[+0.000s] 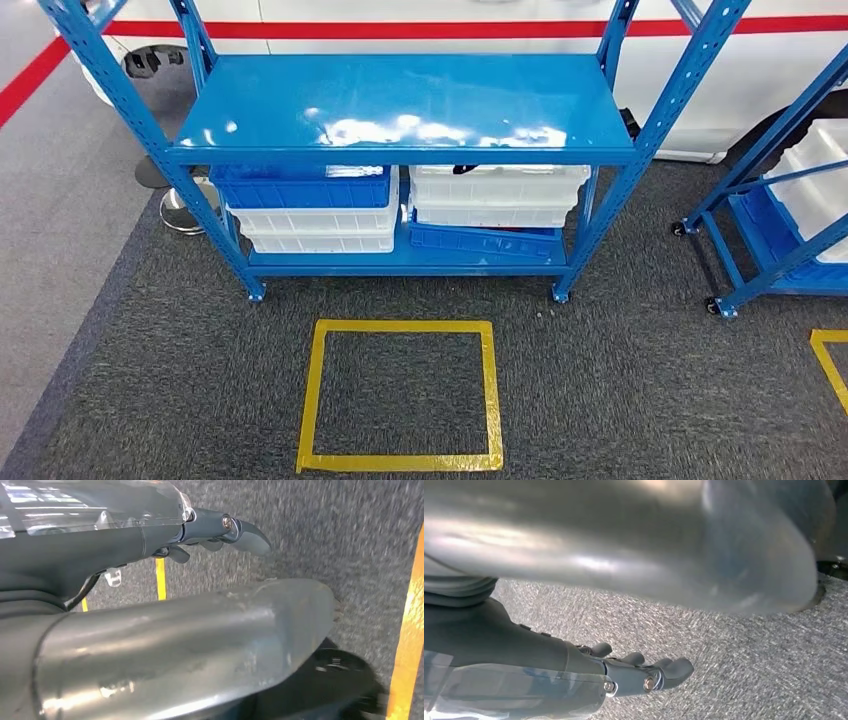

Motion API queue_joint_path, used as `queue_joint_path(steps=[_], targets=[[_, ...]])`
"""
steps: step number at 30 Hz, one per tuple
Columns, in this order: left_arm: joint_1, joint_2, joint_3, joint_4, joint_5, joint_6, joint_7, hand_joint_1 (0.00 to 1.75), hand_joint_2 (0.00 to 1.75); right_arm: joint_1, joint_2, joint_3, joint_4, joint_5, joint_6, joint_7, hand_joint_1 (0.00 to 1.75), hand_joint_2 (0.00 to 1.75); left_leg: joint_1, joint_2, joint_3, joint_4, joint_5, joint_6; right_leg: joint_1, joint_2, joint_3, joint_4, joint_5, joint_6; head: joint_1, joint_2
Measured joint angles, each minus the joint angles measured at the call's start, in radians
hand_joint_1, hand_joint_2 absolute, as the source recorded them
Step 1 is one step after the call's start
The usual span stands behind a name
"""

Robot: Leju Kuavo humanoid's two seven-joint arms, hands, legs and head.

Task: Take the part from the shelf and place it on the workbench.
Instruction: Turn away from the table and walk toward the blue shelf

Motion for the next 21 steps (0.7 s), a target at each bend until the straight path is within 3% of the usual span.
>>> queue_joint_path(steps=[1, 2, 4, 5, 6, 7, 8, 10, 11, 13, 15, 17, 18, 19, 21], targets=[[0.0, 0.0, -0.001, 0.0, 0.0, -0.002, 0.0, 0.0, 0.0, 0.001, 0.001, 0.0, 0.0, 0.0, 0.0, 0.0, 0.0, 0.0, 0.015, 0.005, -0.006, 0.022, 0.001, -0.019, -0.008, 0.0, 0.006, 0.002, -0.005, 0.004, -0.001, 0.0], [0.0, 0.001, -0.002, 0.0, 0.0, -0.004, -0.001, 0.0, 0.0, 0.001, 0.001, 0.0, 0.0, 0.0, 0.0, 0.0, 0.0, 0.0, 0.029, 0.009, 0.005, 0.007, 0.02, -0.036, -0.019, 0.001, 0.013, 0.005, -0.014, 0.011, -0.002, 0.0], [0.0, 0.002, -0.005, 0.0, -0.001, -0.007, -0.002, 0.0, 0.0, 0.001, 0.001, 0.0, 0.0, 0.0, 0.0, -0.001, 0.0, 0.0, 0.047, 0.017, 0.072, -0.104, 0.066, -0.074, -0.04, 0.0, 0.033, 0.009, -0.036, 0.032, -0.007, 0.0], [-0.001, 0.001, -0.007, 0.0, -0.002, -0.009, -0.003, 0.0, 0.0, 0.0, -0.001, 0.0, 0.0, 0.0, -0.003, 0.0, 0.0, 0.0, 0.048, 0.02, 0.104, -0.153, 0.068, -0.088, -0.045, -0.001, 0.041, 0.009, -0.046, 0.043, -0.015, 0.0], [-0.002, 0.0, -0.008, -0.001, -0.002, -0.01, -0.005, 0.0, 0.0, 0.0, 0.0, 0.0, 0.0, 0.0, -0.007, 0.001, 0.0, 0.0, 0.046, 0.02, 0.125, -0.181, 0.056, -0.091, -0.046, -0.001, 0.047, 0.008, -0.054, 0.054, -0.023, 0.0], [-0.003, 0.0, -0.008, -0.001, -0.002, -0.012, -0.007, 0.0, 0.0, -0.003, 0.002, 0.0, 0.0, 0.0, -0.015, 0.003, 0.0, 0.0, 0.041, 0.019, 0.132, -0.184, 0.034, -0.084, -0.044, -0.002, 0.054, 0.003, -0.059, 0.062, -0.028, 0.0], [-0.003, 0.001, -0.008, -0.001, -0.002, -0.013, -0.009, 0.0, 0.0, -0.005, 0.006, 0.0, 0.0, 0.0, -0.024, 0.006, 0.0, 0.0, 0.039, 0.018, 0.135, -0.185, 0.02, -0.069, -0.042, 0.0, 0.062, 0.001, -0.061, 0.07, -0.032, 0.0], [-0.002, 0.003, -0.008, -0.001, -0.002, -0.013, -0.011, 0.0, 0.0, -0.01, 0.017, 0.0, -0.001, 0.0, -0.036, 0.014, 0.0, 0.0, 0.036, 0.011, 0.15, -0.184, 0.003, -0.039, -0.046, 0.003, 0.071, 0.017, -0.053, 0.081, -0.023, 0.0], [-0.002, 0.004, -0.008, -0.001, -0.002, -0.014, -0.012, 0.0, 0.0, -0.012, 0.02, 0.0, -0.002, 0.0, -0.038, 0.016, 0.0, 0.0, 0.035, 0.009, 0.161, -0.187, -0.004, -0.028, -0.048, 0.005, 0.054, 0.056, -0.044, 0.082, -0.022, 0.0], [-0.003, 0.006, -0.008, -0.001, -0.002, -0.013, -0.013, 0.0, 0.0, -0.014, 0.023, 0.0, -0.003, 0.0, -0.037, 0.019, 0.0, 0.0, 0.029, 0.007, 0.183, -0.193, -0.018, -0.01, -0.039, 0.008, -0.041, 0.193, -0.05, 0.073, -0.018, 0.0], [-0.001, 0.006, -0.008, -0.001, -0.001, -0.012, -0.013, 0.0, 0.0, -0.011, 0.024, 0.0, -0.003, 0.0, -0.036, 0.019, 0.0, 0.0, 0.018, 0.005, 0.207, -0.197, -0.036, 0.002, -0.019, 0.009, -0.166, 0.324, -0.097, 0.054, -0.016, 0.0], [0.003, 0.006, -0.008, -0.001, -0.001, -0.011, -0.014, 0.0, 0.0, -0.005, 0.024, 0.0, -0.002, 0.0, -0.036, 0.019, 0.0, 0.0, 0.005, -0.002, 0.242, -0.203, -0.059, 0.011, 0.004, 0.011, -0.248, 0.354, -0.137, 0.028, -0.014, 0.0], [0.006, 0.006, -0.008, -0.001, -0.001, -0.011, -0.014, 0.0, 0.0, 0.0, 0.024, 0.0, -0.002, 0.0, -0.036, 0.019, 0.0, 0.0, -0.003, -0.007, 0.264, -0.208, -0.071, 0.015, 0.017, 0.014, -0.268, 0.328, -0.129, 0.011, -0.013, 0.0], [0.008, 0.006, -0.008, -0.001, -0.001, -0.011, -0.014, 0.0, 0.0, 0.004, 0.023, 0.0, -0.002, 0.0, -0.036, 0.019, 0.0, 0.0, -0.01, -0.01, 0.287, -0.215, -0.084, 0.018, 0.032, 0.017, -0.279, 0.281, -0.087, -0.01, -0.012, 0.0], [0.012, 0.002, -0.008, -0.001, -0.001, -0.011, -0.014, 0.0, 0.0, 0.014, 0.019, 0.0, 0.003, 0.0, -0.036, 0.018, 0.0, 0.0, -0.021, -0.016, 0.326, -0.225, -0.113, 0.019, 0.059, 0.04, -0.284, 0.167, 0.066, -0.05, -0.018, 0.0]])
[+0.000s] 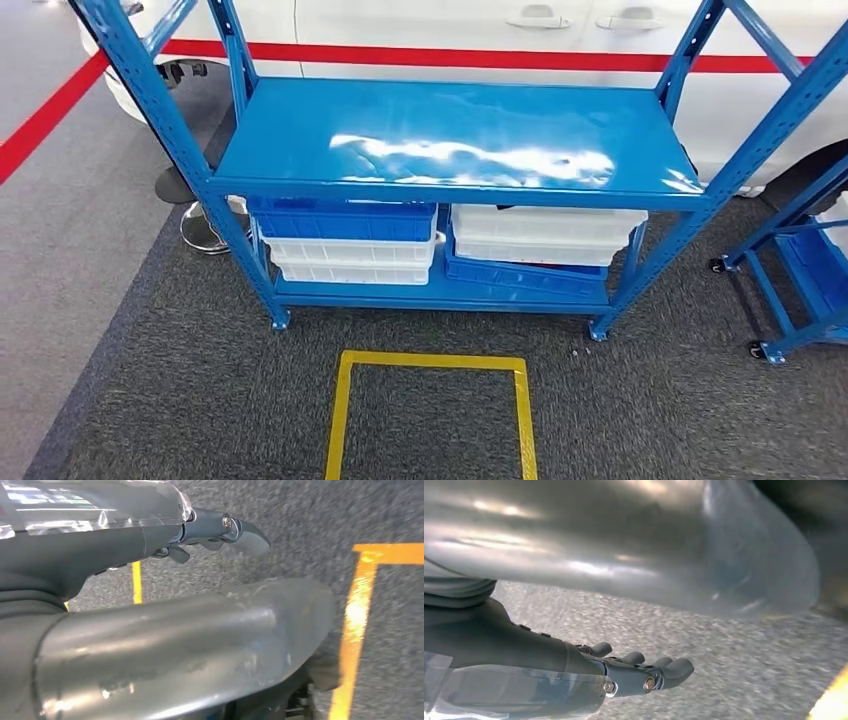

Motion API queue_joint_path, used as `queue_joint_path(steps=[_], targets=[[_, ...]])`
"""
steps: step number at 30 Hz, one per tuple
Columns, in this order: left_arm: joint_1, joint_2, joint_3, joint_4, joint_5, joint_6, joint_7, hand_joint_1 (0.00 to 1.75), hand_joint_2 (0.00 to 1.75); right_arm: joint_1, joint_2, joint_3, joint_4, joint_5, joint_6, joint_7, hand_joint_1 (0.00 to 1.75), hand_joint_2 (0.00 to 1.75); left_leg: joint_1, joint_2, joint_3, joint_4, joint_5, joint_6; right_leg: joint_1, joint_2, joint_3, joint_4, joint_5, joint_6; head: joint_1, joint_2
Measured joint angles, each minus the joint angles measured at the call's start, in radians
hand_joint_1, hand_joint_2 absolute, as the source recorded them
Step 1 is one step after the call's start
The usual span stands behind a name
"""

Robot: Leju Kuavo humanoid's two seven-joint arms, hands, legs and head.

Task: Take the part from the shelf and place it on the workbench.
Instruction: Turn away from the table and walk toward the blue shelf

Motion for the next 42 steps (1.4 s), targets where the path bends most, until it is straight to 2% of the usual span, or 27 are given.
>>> queue_joint_path(steps=[1, 2, 4, 5, 6, 7, 8, 9, 10, 11, 12, 13, 14, 15, 16, 17, 18, 19, 21, 22, 23, 25, 27, 30, 32, 37, 42], targets=[[0.001, -0.002, 0.0, 0.0, 0.0, 0.0, 0.0, 0.0, 0.0, 0.001, -0.001, 0.0, 0.002, 0.0, 0.0, 0.0, 0.0, 0.0, -0.002, -0.003, 0.016, -0.008, -0.014, -0.001, 0.007, 0.008, 0.005, -0.038, 0.06, -0.01, -0.002, 0.0], [0.001, -0.003, 0.0, 0.0, 0.0, 0.0, 0.0, 0.0, 0.0, 0.0, 0.0, 0.0, 0.003, 0.0, 0.0, 0.0, 0.0, 0.0, -0.003, -0.005, 0.032, -0.01, -0.021, -0.002, 0.011, 0.015, 0.013, -0.061, 0.091, -0.013, -0.004, 0.0], [-0.002, -0.001, 0.0, 0.0, 0.0, -0.001, 0.001, 0.0, 0.0, -0.005, 0.007, 0.0, 0.002, 0.0, 0.001, 0.0, 0.0, 0.0, -0.003, -0.005, 0.041, 0.012, -0.005, -0.01, 0.006, 0.01, 0.046, -0.08, 0.082, -0.008, 0.003, 0.0], [-0.005, 0.0, 0.0, 0.0, 0.0, -0.001, 0.002, 0.0, 0.0, -0.007, 0.01, 0.0, 0.001, 0.0, 0.002, 0.0, 0.0, 0.0, -0.004, 0.001, 0.027, 0.052, 0.015, -0.018, 0.0, 0.007, 0.064, -0.092, 0.078, -0.009, 0.002, 0.0], [-0.008, 0.002, 0.0, 0.0, 0.001, -0.001, 0.003, 0.0, 0.0, -0.008, 0.011, 0.0, 0.001, 0.001, 0.003, 0.0, 0.0, 0.0, -0.003, 0.007, -0.003, 0.106, 0.027, -0.028, -0.006, 0.004, 0.082, -0.104, 0.074, -0.011, 0.0, 0.0], [-0.011, 0.003, 0.0, 0.0, 0.001, -0.001, 0.005, 0.0, 0.0, -0.01, 0.013, 0.0, 0.001, 0.001, 0.004, 0.0, 0.0, 0.0, 0.001, 0.014, -0.04, 0.164, 0.022, -0.039, -0.013, 0.002, 0.099, -0.115, 0.067, -0.011, -0.003, 0.0], [-0.013, 0.003, 0.0, 0.0, 0.001, 0.0, 0.006, 0.0, 0.0, -0.011, 0.013, 0.0, 0.001, 0.002, 0.005, 0.0, 0.0, 0.0, 0.008, 0.018, -0.079, 0.215, -0.001, -0.049, -0.018, 0.001, 0.114, -0.122, 0.059, -0.01, -0.007, 0.0], [-0.014, 0.004, 0.0, 0.0, 0.001, 0.0, 0.007, 0.0, 0.0, -0.011, 0.014, 0.0, 0.001, 0.002, 0.005, 0.0, 0.0, 0.0, 0.016, 0.02, -0.115, 0.25, -0.042, -0.057, -0.024, 0.0, 0.129, -0.127, 0.049, -0.006, -0.008, 0.0], [-0.014, 0.004, 0.0, 0.0, 0.001, 0.0, 0.008, 0.0, 0.0, -0.011, 0.015, 0.0, 0.001, 0.002, 0.005, 0.0, 0.0, 0.0, 0.025, 0.022, -0.143, 0.264, -0.084, -0.066, -0.031, -0.001, 0.144, -0.13, 0.038, 0.0, -0.008, 0.0], [-0.012, 0.004, 0.0, 0.0, 0.001, 0.0, 0.008, 0.0, 0.0, -0.011, 0.015, 0.0, 0.001, 0.002, 0.005, 0.0, 0.0, 0.0, 0.034, 0.024, -0.162, 0.256, -0.107, -0.075, -0.037, -0.001, 0.16, -0.13, 0.025, 0.006, -0.009, 0.0], [-0.011, 0.005, 0.0, 0.0, 0.001, 0.0, 0.009, 0.0, 0.0, -0.011, 0.015, 0.0, 0.001, 0.002, 0.005, 0.0, 0.0, 0.0, 0.041, 0.026, -0.171, 0.226, -0.1, -0.083, -0.043, 0.0, 0.176, -0.13, 0.013, 0.013, -0.009, 0.0], [-0.01, 0.006, 0.0, 0.0, 0.001, 0.0, 0.009, 0.0, 0.0, -0.011, 0.015, 0.0, 0.001, 0.002, 0.005, 0.0, 0.0, 0.0, 0.048, 0.028, -0.173, 0.176, -0.058, -0.09, -0.048, -0.001, 0.192, -0.13, 0.001, 0.019, -0.01, 0.0], [-0.008, 0.007, 0.0, 0.0, 0.001, 0.0, 0.009, 0.0, 0.0, -0.01, 0.015, 0.0, 0.001, 0.002, 0.005, 0.0, 0.0, 0.0, 0.054, 0.03, -0.173, 0.116, 0.011, -0.094, -0.051, -0.001, 0.205, -0.129, -0.01, 0.026, -0.01, 0.0], [-0.007, 0.008, 0.0, 0.0, 0.001, 0.0, 0.009, 0.0, 0.0, -0.01, 0.015, 0.0, 0.002, 0.002, 0.005, 0.0, 0.0, 0.0, 0.057, 0.034, -0.175, 0.068, 0.069, -0.095, -0.052, -0.001, 0.215, -0.126, -0.02, 0.033, -0.011, 0.0], [-0.007, 0.009, 0.0, 0.0, 0.001, -0.001, 0.009, 0.0, 0.0, -0.011, 0.016, 0.0, 0.002, 0.002, 0.005, 0.0, 0.0, 0.0, 0.057, 0.037, -0.176, 0.037, 0.113, -0.09, -0.052, -0.001, 0.221, -0.121, -0.032, 0.041, -0.012, 0.0], [-0.006, 0.009, 0.0, 0.0, 0.001, -0.001, 0.01, 0.0, 0.0, -0.013, 0.016, 0.0, 0.002, 0.003, 0.005, 0.0, 0.0, 0.0, 0.056, 0.039, -0.179, 0.023, 0.136, -0.082, -0.051, -0.001, 0.225, -0.118, -0.042, 0.049, -0.013, 0.0], [-0.007, 0.01, 0.0, 0.0, 0.001, -0.002, 0.01, 0.0, 0.0, -0.015, 0.017, 0.0, 0.002, 0.003, 0.005, -0.001, 0.0, 0.0, 0.056, 0.04, -0.179, 0.024, 0.139, -0.075, -0.05, -0.001, 0.228, -0.114, -0.051, 0.052, -0.014, 0.0], [-0.008, 0.01, 0.0, 0.0, 0.001, -0.002, 0.011, 0.0, 0.0, -0.016, 0.017, 0.0, 0.002, 0.003, 0.005, -0.001, 0.0, 0.0, 0.056, 0.037, -0.177, 0.024, 0.145, -0.071, -0.049, -0.004, 0.229, -0.113, -0.057, 0.043, -0.013, 0.0], [-0.011, 0.01, 0.0, 0.0, 0.001, -0.001, 0.015, 0.0, 0.0, -0.016, 0.017, 0.0, 0.002, 0.004, 0.005, -0.002, 0.0, 0.0, 0.056, 0.034, -0.175, 0.023, 0.15, -0.069, -0.048, -0.006, 0.232, -0.114, -0.059, 0.017, -0.013, 0.0], [-0.012, 0.01, 0.0, 0.0, 0.001, -0.001, 0.016, 0.0, 0.0, -0.016, 0.017, 0.0, 0.002, 0.004, 0.005, -0.002, 0.0, 0.0, 0.053, 0.033, -0.175, 0.023, 0.148, -0.067, -0.049, -0.007, 0.234, -0.118, -0.058, 0.008, -0.013, 0.0], [-0.013, 0.01, 0.0, 0.0, 0.001, 0.0, 0.017, 0.0, 0.0, -0.016, 0.017, 0.0, 0.002, 0.005, 0.005, -0.002, 0.0, 0.0, 0.052, 0.033, -0.175, 0.023, 0.146, -0.064, -0.049, -0.007, 0.236, -0.121, -0.059, 0.008, -0.013, 0.0], [-0.013, 0.01, 0.0, 0.0, 0.001, 0.0, 0.016, 0.0, 0.0, -0.016, 0.017, 0.0, 0.002, 0.007, 0.005, -0.002, 0.0, 0.0, 0.05, 0.033, -0.174, 0.023, 0.143, -0.057, -0.05, -0.007, 0.241, -0.129, -0.059, 0.01, -0.013, 0.0], [-0.014, 0.01, 0.0, 0.0, 0.001, -0.001, 0.015, 0.0, 0.0, -0.016, 0.017, 0.0, 0.002, 0.008, 0.005, -0.002, 0.0, 0.0, 0.049, 0.032, -0.173, 0.023, 0.14, -0.053, -0.051, -0.008, 0.244, -0.133, -0.059, 0.019, -0.013, 0.0], [-0.014, 0.01, 0.0, 0.0, 0.001, -0.002, 0.014, 0.0, 0.0, -0.016, 0.017, 0.001, 0.002, 0.008, 0.005, -0.002, 0.0, 0.0, 0.047, 0.033, -0.173, 0.023, 0.138, -0.05, -0.055, -0.008, 0.246, -0.14, -0.058, 0.05, -0.013, 0.0], [-0.014, 0.01, 0.0, 0.0, 0.001, -0.001, 0.014, 0.0, 0.0, -0.016, 0.017, 0.001, 0.002, 0.008, 0.005, -0.003, 0.0, 0.0, 0.046, 0.033, -0.173, 0.023, 0.138, -0.049, -0.057, -0.008, 0.247, -0.141, -0.058, 0.065, -0.013, 0.0], [-0.014, 0.012, 0.0, 0.0, 0.001, 0.008, 0.019, 0.0, 0.0, -0.016, 0.017, 0.002, 0.002, 0.009, 0.006, -0.004, 0.0, 0.0, 0.046, 0.032, -0.172, 0.023, 0.137, -0.048, -0.057, -0.009, 0.247, -0.141, -0.058, 0.073, -0.013, 0.0], [-0.013, 0.014, 0.0, 0.0, 0.002, 0.007, 0.031, 0.0, 0.0, -0.016, 0.018, 0.003, 0.002, 0.014, 0.015, -0.003, 0.0, 0.0, 0.046, 0.032, -0.171, 0.023, 0.138, -0.049, -0.054, -0.009, 0.247, -0.14, -0.058, 0.073, -0.013, 0.0]])
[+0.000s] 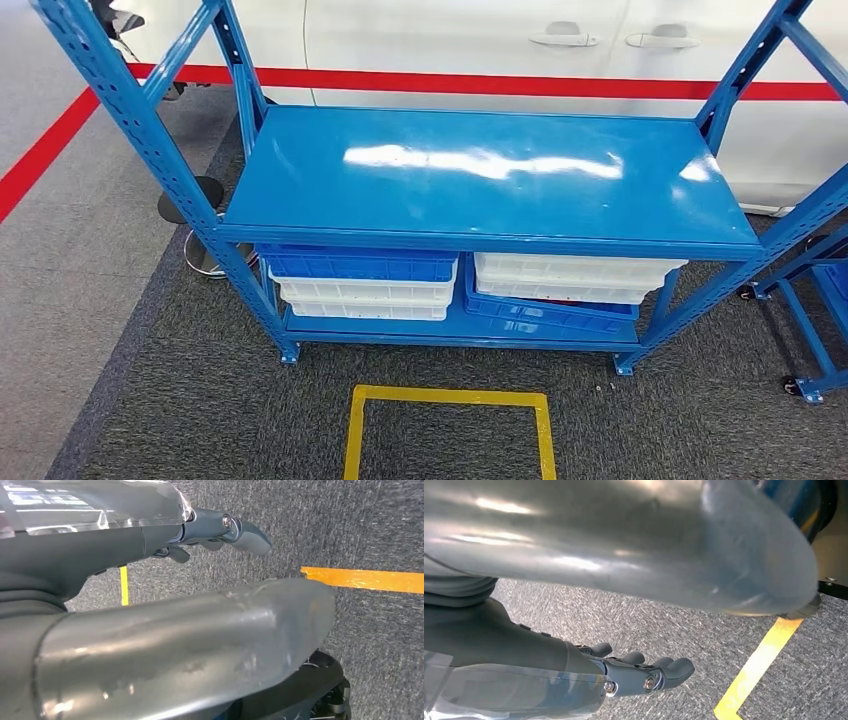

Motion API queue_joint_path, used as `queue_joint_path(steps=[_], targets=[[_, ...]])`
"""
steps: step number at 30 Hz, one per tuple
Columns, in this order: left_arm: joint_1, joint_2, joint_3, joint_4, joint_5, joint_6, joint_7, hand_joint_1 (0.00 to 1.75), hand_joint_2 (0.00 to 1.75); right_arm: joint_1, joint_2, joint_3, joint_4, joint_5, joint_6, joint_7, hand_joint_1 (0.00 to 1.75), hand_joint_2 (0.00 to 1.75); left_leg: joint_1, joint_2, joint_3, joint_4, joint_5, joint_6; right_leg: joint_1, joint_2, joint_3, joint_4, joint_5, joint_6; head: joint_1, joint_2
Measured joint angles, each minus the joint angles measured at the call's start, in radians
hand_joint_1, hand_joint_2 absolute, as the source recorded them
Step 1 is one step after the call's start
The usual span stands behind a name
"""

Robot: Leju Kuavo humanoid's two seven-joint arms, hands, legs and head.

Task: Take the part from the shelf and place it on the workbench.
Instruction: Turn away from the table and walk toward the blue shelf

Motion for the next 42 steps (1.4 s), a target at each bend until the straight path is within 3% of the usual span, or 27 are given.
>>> queue_joint_path(steps=[4, 7, 11, 12, 14, 15, 18, 29, 32, 42], targets=[[0.001, 0.0, 0.0, 0.0, 0.001, 0.002, 0.003, 0.0, 0.0, 0.0, 0.0, 0.002, 0.0, -0.003, 0.005, -0.006, 0.0, 0.0, 0.001, 0.0, 0.0, -0.001, 0.0, -0.001, 0.001, 0.0, 0.0, 0.0, -0.001, -0.001, 0.0, 0.0], [0.002, 0.0, -0.007, 0.0, -0.003, 0.028, 0.005, 0.0, 1.31, 0.002, 0.001, -0.005, 0.0, -0.039, -0.004, -0.043, 0.0, 0.0, 0.001, 0.0, 0.0, -0.002, 0.0, -0.001, 0.001, -0.001, 0.0, 0.001, -0.001, -0.002, 0.0, 0.0], [0.002, 0.001, -0.025, 0.0, -0.005, 0.072, 0.003, 0.0, 1.31, 0.003, 0.003, -0.046, 0.0, -0.108, -0.024, -0.124, 0.0, 1.75, 0.001, 0.0, 0.001, -0.002, 0.0, -0.001, 0.001, -0.001, 0.0, 0.001, -0.002, -0.002, 0.0, 0.0], [0.002, 0.001, -0.026, 0.0, -0.005, 0.08, 0.001, 0.0, 1.75, 0.003, 0.004, -0.058, 0.0, -0.121, -0.027, -0.139, 0.0, 1.31, 0.001, 0.0, 0.001, -0.003, 0.0, -0.001, 0.001, -0.001, 0.0, 0.001, -0.002, -0.003, 0.0, 0.0], [0.002, 0.001, -0.029, 0.0, -0.004, 0.093, -0.002, 0.0, 1.75, 0.003, 0.004, -0.079, 0.0, -0.139, -0.026, -0.161, 0.0, 0.44, 0.001, 0.0, 0.001, -0.003, 0.0, -0.001, 0.001, -0.001, 0.0, 0.001, -0.002, -0.003, 0.0, 0.0], [0.002, 0.002, -0.03, 0.0, -0.004, 0.096, -0.004, 0.0, 1.75, 0.003, 0.003, -0.089, 0.0, -0.146, -0.024, -0.171, 0.0, 0.44, 0.001, 0.0, 0.001, -0.003, 0.0, -0.001, 0.001, -0.001, 0.0, 0.001, -0.002, -0.003, 0.0, 0.0], [0.002, 0.004, -0.032, 0.0, -0.003, 0.095, -0.008, 0.0, 1.75, 0.002, 0.004, -0.116, -0.001, -0.16, -0.031, -0.194, 0.0, 1.75, 0.001, 0.0, 0.001, -0.003, 0.0, -0.001, 0.001, -0.001, 0.0, 0.001, -0.002, -0.003, 0.0, 0.0], [0.002, 0.006, -0.038, 0.0, 0.002, 0.095, -0.021, 0.0, 1.75, 0.001, 0.013, -0.21, -0.002, -0.238, -0.061, -0.248, 0.0, 1.75, 0.001, 0.0, 0.001, -0.003, 0.0, -0.001, 0.001, -0.001, 0.0, 0.001, -0.002, -0.003, 0.0, 0.0], [0.001, 0.006, -0.038, 0.0, 0.002, 0.139, 0.004, 0.0, 1.75, -0.002, 0.007, -0.227, -0.002, -0.246, -0.071, -0.253, 0.0, 1.75, 0.001, 0.0, 0.001, -0.003, 0.0, -0.001, 0.001, -0.001, 0.0, 0.001, -0.002, -0.003, 0.0, 0.0], [-0.003, 0.008, -0.068, 0.002, -0.022, 0.268, 0.13, 0.0, 1.75, -0.007, 0.002, -0.254, -0.002, -0.252, -0.116, -0.145, 0.0, 1.75, 0.001, 0.0, 0.001, -0.003, 0.0, -0.001, 0.001, -0.001, 0.0, 0.001, -0.002, -0.003, 0.0, 0.0]])
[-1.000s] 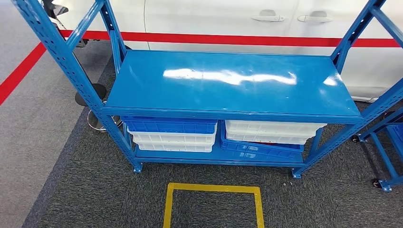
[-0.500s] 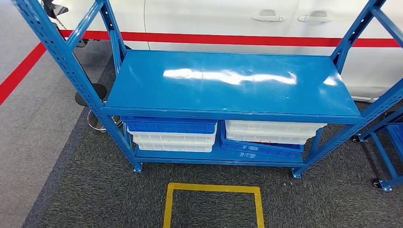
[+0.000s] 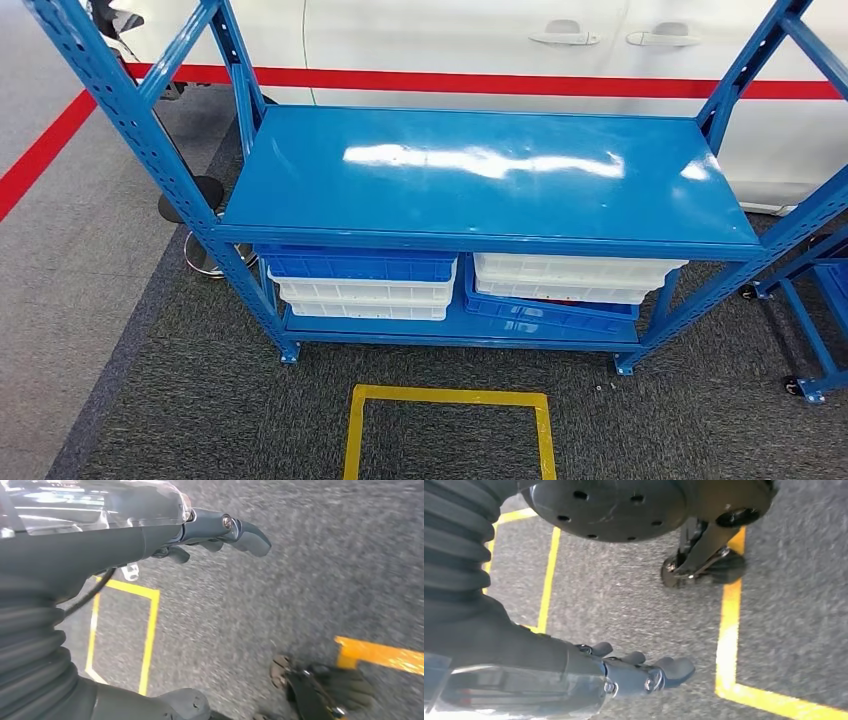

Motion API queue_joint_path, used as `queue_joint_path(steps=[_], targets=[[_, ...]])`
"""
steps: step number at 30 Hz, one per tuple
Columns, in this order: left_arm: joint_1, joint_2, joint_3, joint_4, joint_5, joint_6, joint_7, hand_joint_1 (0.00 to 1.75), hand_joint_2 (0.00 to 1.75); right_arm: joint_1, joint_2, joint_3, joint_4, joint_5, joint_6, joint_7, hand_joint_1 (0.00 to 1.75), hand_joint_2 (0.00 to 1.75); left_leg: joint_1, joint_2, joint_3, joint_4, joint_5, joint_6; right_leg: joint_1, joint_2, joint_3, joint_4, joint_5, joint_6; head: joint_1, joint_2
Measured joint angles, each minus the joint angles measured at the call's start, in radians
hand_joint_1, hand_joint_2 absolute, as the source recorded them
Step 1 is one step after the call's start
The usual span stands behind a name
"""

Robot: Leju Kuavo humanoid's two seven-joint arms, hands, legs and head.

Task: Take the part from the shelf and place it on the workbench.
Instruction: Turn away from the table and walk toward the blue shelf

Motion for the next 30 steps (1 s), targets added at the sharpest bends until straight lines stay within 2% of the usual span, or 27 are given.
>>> queue_joint_path(steps=[4, 9, 30], targets=[[0.0, 0.001, -0.021, 0.0, -0.06, 0.036, 0.059, 0.0, 1.75, -0.003, -0.004, -0.012, 0.0, -0.012, -0.037, 0.077, 0.0, 1.75, 0.0, 0.0, 0.0, 0.0, 0.0, 0.0, 0.0, 0.0, 0.0, 0.0, 0.0, 0.0, 0.0, 0.0], [-0.001, 0.004, -0.032, 0.0, -0.096, 0.042, 0.083, 0.0, 1.75, -0.003, -0.007, -0.034, 0.0, -0.037, -0.06, 0.131, 0.0, 1.75, 0.0, 0.0, 0.0, 0.0, 0.0, 0.0, 0.0, 0.0, 0.0, 0.0, 0.0, 0.0, 0.0, 0.0], [-0.001, 0.004, -0.038, 0.0, -0.119, 0.037, 0.106, 0.0, 1.75, -0.004, -0.008, -0.07, 0.0, -0.064, -0.071, 0.162, 0.0, 1.75, 0.0, 0.0, 0.0, 0.0, 0.0, 0.0, 0.0, 0.0, 0.0, 0.0, 0.0, 0.0, 0.0, 0.0]])
